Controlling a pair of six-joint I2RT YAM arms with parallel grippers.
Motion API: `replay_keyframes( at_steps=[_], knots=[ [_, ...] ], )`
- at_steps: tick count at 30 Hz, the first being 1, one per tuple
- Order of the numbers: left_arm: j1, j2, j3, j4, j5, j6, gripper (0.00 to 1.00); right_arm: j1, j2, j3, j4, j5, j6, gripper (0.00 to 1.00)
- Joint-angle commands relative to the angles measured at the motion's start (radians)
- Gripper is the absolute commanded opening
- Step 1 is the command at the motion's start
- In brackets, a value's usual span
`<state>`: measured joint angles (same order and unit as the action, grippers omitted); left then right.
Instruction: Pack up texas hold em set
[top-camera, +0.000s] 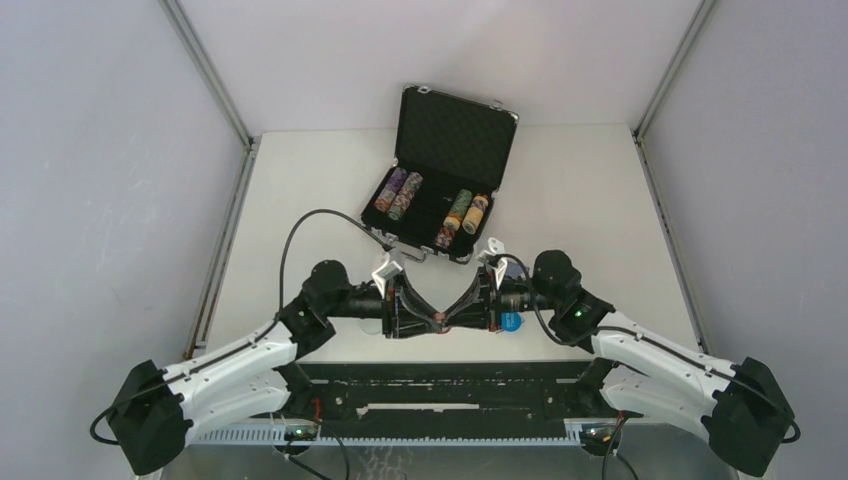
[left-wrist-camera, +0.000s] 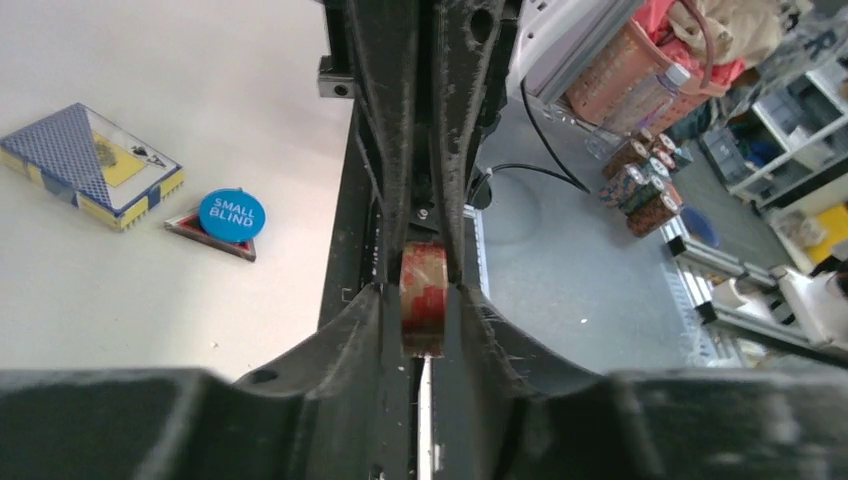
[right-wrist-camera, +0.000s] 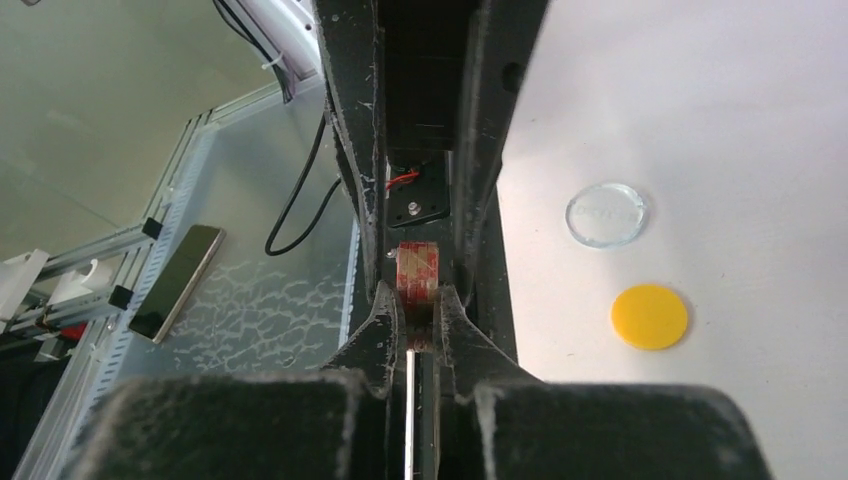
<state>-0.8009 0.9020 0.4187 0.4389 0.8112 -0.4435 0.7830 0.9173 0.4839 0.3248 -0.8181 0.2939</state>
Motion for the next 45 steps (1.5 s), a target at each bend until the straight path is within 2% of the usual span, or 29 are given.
replay_keyframes(
  at_steps=[1, 2, 5, 9, 12, 15, 24, 28, 34, 45],
  knots=[
    [-0.011, -0.021, 0.029, -0.037, -0.086, 0.038, 0.60, 0.008, 0.010, 0.005, 0.059, 0.062, -0.024, 0.00],
    [-0.011, -0.028, 0.033, -0.065, -0.129, 0.050, 0.71, 0.004, 0.022, 0.006, 0.067, 0.083, -0.025, 0.00],
    [0.007, -0.080, 0.030, -0.127, -0.319, 0.023, 0.90, -0.027, 0.074, 0.026, 0.108, 0.095, -0.020, 0.00],
    [0.144, -0.155, -0.026, -0.103, -0.503, -0.116, 1.00, -0.058, 0.217, 0.151, 0.043, 0.120, -0.108, 0.00],
    [0.271, -0.225, -0.092, -0.137, -0.624, -0.212, 1.00, -0.079, 0.366, 0.277, 0.013, 0.138, -0.167, 0.00],
    [0.385, -0.296, -0.151, -0.168, -0.675, -0.258, 1.00, -0.102, 0.530, 0.444, -0.068, 0.164, -0.243, 0.00],
    [0.463, -0.322, -0.191, -0.203, -0.735, -0.268, 0.99, -0.138, 1.069, 1.066, -0.367, 0.189, -0.426, 0.00],
    [0.524, -0.348, -0.229, -0.209, -0.734, -0.299, 0.99, -0.143, 1.232, 1.274, -0.415, 0.224, -0.438, 0.00],
    [0.604, -0.357, -0.251, -0.204, -0.701, -0.314, 0.98, -0.139, 1.381, 1.417, -0.412, 0.272, -0.440, 0.00],
    [0.611, -0.295, -0.250, -0.156, -0.672, -0.315, 0.98, -0.134, 1.501, 1.612, -0.477, 0.359, -0.489, 0.00]
  ],
)
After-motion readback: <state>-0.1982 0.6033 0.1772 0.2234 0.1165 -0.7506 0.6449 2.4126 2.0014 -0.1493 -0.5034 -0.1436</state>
